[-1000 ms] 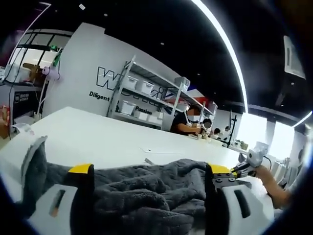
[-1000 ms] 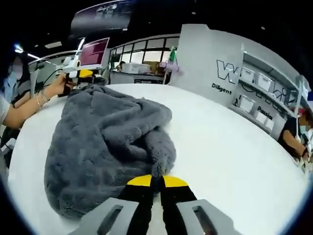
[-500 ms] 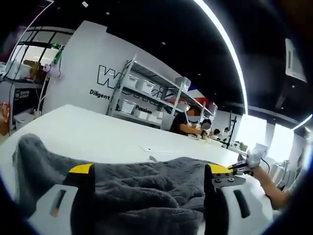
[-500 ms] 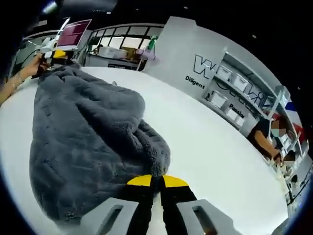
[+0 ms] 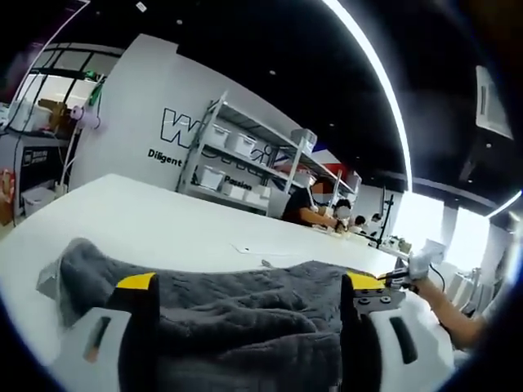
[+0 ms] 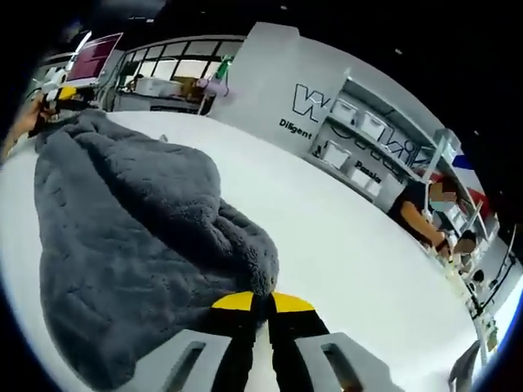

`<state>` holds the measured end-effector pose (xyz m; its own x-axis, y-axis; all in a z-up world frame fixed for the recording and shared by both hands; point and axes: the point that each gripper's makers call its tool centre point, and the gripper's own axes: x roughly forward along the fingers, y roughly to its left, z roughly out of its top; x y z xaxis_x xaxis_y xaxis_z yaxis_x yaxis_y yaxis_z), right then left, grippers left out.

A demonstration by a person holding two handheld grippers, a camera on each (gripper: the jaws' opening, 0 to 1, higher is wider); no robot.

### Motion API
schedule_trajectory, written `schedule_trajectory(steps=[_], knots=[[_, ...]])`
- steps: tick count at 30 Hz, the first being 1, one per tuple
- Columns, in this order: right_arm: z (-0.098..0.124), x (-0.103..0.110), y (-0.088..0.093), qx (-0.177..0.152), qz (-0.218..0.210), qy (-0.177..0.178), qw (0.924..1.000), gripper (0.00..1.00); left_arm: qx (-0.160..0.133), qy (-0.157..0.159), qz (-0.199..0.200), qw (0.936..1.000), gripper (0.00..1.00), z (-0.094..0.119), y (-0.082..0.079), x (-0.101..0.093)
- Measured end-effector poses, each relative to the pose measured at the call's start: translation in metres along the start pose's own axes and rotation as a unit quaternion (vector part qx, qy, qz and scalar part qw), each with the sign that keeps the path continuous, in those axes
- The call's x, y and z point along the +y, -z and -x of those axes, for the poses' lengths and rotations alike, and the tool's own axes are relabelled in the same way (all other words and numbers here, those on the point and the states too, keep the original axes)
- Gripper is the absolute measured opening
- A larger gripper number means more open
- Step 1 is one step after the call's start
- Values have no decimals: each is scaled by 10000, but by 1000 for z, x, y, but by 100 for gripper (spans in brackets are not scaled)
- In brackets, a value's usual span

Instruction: Fold the towel on the table until its edges align and the towel forms a compact rectangular stack.

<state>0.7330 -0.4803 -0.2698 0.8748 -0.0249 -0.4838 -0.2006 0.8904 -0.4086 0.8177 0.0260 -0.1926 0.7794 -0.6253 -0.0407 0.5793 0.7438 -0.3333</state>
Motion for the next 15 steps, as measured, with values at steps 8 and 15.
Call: schedule_trajectory(steps=[8, 15], knots=[[0, -22, 12, 78, -41, 375, 9993, 6, 0, 51, 14, 10000, 96, -2, -1, 0], [-1, -33, 17, 36, -126, 514, 9986, 6, 3, 98, -15, 10000, 96, -3, -1, -2]])
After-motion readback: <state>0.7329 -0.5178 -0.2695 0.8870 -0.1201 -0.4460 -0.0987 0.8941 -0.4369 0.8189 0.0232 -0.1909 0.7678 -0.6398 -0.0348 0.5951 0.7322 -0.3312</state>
